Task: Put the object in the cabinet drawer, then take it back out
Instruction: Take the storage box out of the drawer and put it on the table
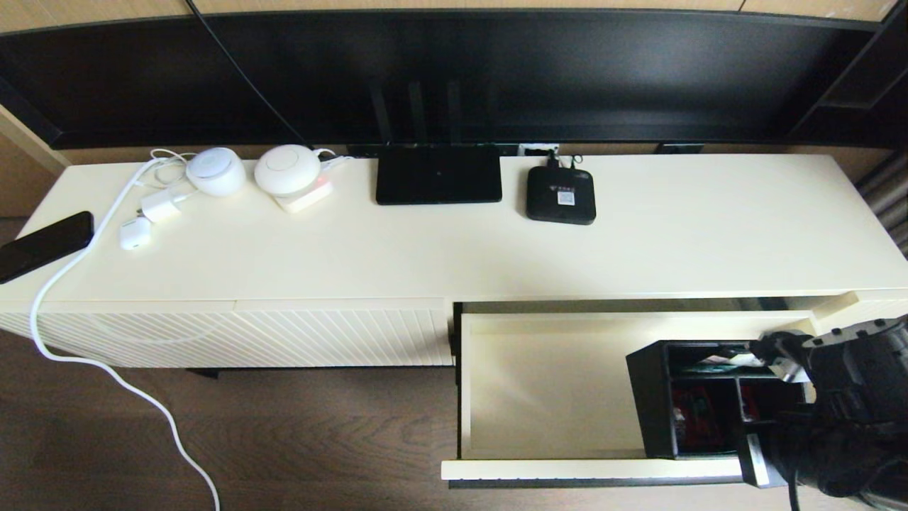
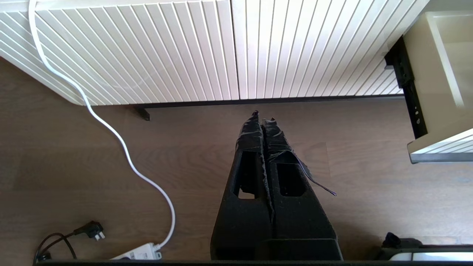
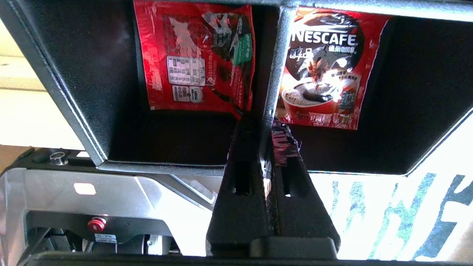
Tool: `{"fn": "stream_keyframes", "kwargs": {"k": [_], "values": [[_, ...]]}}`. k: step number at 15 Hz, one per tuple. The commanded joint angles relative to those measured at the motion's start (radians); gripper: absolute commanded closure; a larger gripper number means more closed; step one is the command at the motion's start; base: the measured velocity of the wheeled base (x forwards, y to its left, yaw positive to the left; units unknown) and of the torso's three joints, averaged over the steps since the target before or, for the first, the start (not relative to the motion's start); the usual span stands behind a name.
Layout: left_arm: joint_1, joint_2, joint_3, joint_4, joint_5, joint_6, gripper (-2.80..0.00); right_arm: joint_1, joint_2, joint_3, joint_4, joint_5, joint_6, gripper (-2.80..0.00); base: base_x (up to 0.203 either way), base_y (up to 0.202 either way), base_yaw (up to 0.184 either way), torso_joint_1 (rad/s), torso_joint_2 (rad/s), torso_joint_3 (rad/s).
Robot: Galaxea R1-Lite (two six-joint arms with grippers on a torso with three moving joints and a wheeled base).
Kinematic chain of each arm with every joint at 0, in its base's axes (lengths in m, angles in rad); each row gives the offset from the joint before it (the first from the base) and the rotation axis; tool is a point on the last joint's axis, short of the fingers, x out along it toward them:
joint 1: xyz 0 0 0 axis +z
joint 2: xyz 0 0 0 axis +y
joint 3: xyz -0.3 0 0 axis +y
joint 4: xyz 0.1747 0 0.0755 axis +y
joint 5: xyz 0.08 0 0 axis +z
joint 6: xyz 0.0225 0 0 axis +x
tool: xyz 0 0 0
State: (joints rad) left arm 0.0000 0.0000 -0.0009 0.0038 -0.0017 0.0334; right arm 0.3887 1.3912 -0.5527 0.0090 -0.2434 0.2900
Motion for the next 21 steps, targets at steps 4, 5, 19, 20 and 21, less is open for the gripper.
{"fn": "stream_keyframes", "kwargs": {"k": [4, 5, 19, 20, 21], "values": [[0.0, 0.0, 0.0, 0.0, 0.0, 0.0, 0.0, 0.009, -0.085, -0.006, 0.014, -0.006, 0.0, 0.0, 0.0, 0.0, 0.0, 0.0, 0.0, 0.0], [0.0, 0.001, 0.0, 0.0, 0.0, 0.0, 0.0, 0.01, -0.093, -0.011, 0.013, -0.016, -0.004, 0.0, 0.0, 0.0, 0.0, 0.0, 0.0, 0.0], [0.0, 0.002, -0.001, 0.001, 0.0, 0.0, 0.0, -0.004, -0.219, -0.221, 0.219, -0.091, -0.109, 0.0, 0.0, 0.0, 0.0, 0.0, 0.0, 0.0], [0.0, 0.002, -0.001, 0.0, 0.0, 0.0, 0.0, -0.004, -0.207, -0.246, 0.22, -0.091, -0.108, 0.0, 0.0, 0.0, 0.0, 0.0, 0.0, 0.0], [0.0, 0.002, 0.0, 0.0, 0.0, 0.0, 0.0, -0.004, -0.192, -0.27, 0.221, -0.091, -0.107, 0.0, 0.0, 0.0, 0.0, 0.0, 0.0, 0.0]]}}
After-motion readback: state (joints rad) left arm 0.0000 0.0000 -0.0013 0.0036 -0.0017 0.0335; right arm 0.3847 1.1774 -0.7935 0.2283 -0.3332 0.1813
